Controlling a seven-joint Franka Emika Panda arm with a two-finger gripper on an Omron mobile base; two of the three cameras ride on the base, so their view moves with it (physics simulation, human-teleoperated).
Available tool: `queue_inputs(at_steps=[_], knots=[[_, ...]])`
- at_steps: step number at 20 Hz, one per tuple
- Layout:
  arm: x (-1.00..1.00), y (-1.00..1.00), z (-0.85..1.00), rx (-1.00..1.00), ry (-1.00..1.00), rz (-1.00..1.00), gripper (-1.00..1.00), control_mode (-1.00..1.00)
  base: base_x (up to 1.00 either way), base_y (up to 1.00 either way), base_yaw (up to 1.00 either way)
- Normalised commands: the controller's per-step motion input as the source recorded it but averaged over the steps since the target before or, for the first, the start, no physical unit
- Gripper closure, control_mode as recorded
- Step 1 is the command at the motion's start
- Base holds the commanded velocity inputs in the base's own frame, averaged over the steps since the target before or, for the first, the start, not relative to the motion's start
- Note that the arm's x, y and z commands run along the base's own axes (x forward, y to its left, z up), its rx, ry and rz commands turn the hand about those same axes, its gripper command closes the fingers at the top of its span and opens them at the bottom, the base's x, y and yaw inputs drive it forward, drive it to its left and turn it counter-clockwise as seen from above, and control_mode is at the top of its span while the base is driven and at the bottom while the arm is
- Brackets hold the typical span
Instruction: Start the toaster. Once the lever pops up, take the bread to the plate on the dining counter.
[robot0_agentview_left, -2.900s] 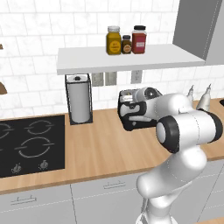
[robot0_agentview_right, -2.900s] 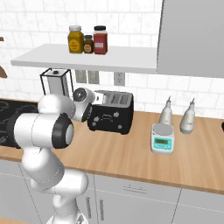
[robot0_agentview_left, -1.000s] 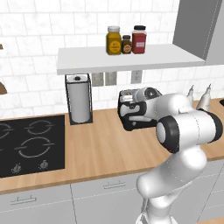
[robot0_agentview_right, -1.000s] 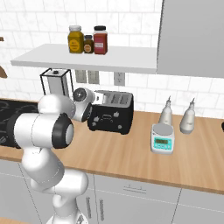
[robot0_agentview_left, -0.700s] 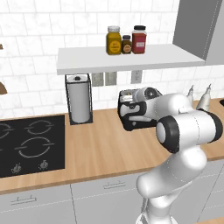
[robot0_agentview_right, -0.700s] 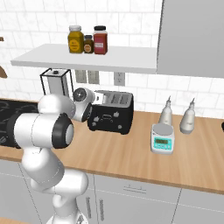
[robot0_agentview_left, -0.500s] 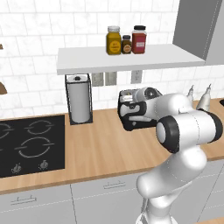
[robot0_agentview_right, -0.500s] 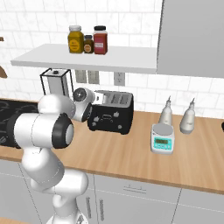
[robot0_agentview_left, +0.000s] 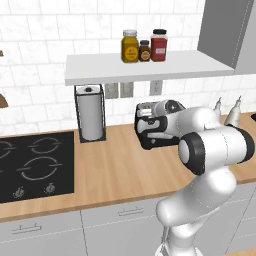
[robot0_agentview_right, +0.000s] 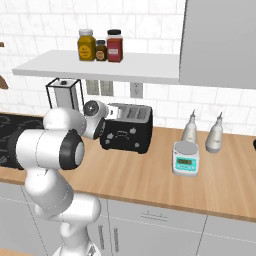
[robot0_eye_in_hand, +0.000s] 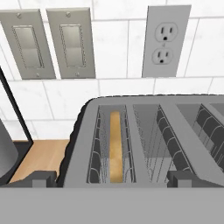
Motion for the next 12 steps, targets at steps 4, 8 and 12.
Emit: queue_inputs(at_steps=[4,8,12], knots=[[0.00,0.00,0.00,0.00,0.00,0.00,-1.00,-1.00,0.00,0.00,0.00],[0.00,0.00,0.00,0.00,0.00,0.00,-1.00,-1.00,0.00,0.00,0.00],[0.00,0.00,0.00,0.00,0.00,0.00,-1.00,-1.00,0.00,0.00,0.00]])
